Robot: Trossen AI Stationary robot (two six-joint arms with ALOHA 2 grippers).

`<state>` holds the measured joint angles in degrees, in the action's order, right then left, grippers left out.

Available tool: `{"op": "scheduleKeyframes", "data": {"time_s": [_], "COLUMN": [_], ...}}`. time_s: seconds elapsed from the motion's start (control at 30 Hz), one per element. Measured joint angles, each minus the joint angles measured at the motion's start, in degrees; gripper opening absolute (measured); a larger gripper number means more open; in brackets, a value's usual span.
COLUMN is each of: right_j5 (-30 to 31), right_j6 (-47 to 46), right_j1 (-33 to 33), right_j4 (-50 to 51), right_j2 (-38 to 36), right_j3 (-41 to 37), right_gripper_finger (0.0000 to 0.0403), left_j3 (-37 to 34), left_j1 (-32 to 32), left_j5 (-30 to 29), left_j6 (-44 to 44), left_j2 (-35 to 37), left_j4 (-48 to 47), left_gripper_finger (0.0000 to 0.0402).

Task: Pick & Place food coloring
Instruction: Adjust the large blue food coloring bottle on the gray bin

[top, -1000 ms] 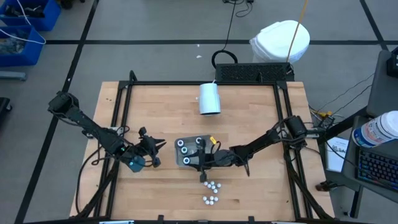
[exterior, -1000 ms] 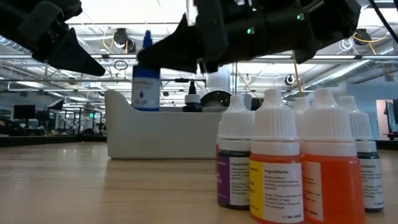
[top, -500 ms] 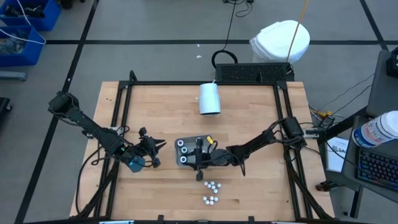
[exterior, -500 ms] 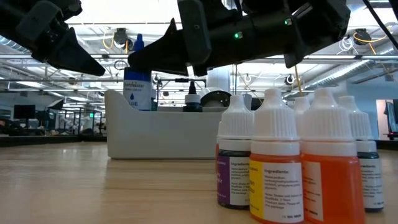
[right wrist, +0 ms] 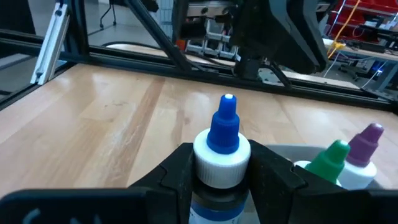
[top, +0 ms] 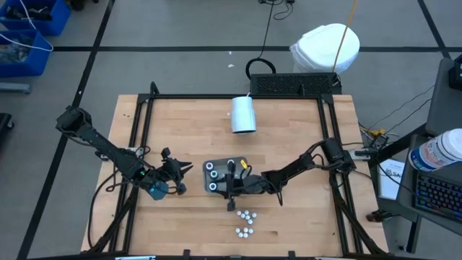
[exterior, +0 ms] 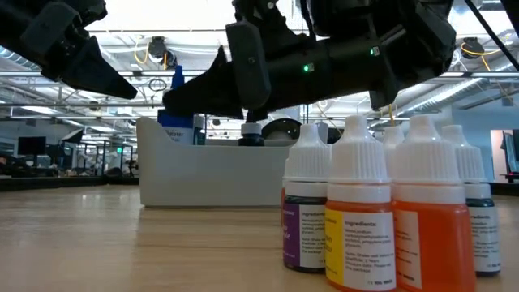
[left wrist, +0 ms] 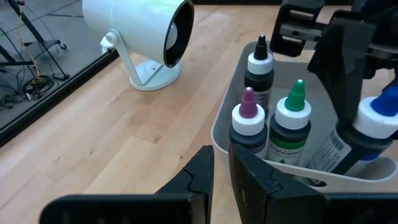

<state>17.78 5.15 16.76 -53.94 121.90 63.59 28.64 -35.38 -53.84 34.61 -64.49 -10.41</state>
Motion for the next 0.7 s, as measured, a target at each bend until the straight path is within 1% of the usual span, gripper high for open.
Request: {"op": "scheduleKeyframes", "data": {"time_s": [0.23,0.37,0.43,0.57,0.7], "right_j5": [0.0,0.0,-0.9,-1.5,-1.5], "right_j6": [0.0,-0.3,-1.7,-1.2,-1.0], "right_j1": [-0.3,-0.4,-0.5,-0.6,-0.6], "right_j4": [0.7,2.8,2.5,2.4,3.0], "right_j2": [0.2,0.2,0.0,0.1,0.1], "right_j3": [0.0,0.0,0.0,0.0,0.0], "right_gripper_finger": [0.0117,0.0121,0.012,0.0118,0.0128], "left_j3": [0.0,0.0,0.0,0.0,0.0], "left_j1": [0.0,0.0,0.0,0.0,0.0], "left_j5": [0.0,0.0,0.0,0.0,0.0], "left_j6": [-0.5,-0.5,-0.5,-0.5,-0.6], "left_j2": [0.0,0.0,0.0,0.0,0.0], "left_j4": [0.0,0.0,0.0,0.0,0.0], "left_gripper_finger": [0.0058,0.0058,0.0058,0.0058,0.0058]}}
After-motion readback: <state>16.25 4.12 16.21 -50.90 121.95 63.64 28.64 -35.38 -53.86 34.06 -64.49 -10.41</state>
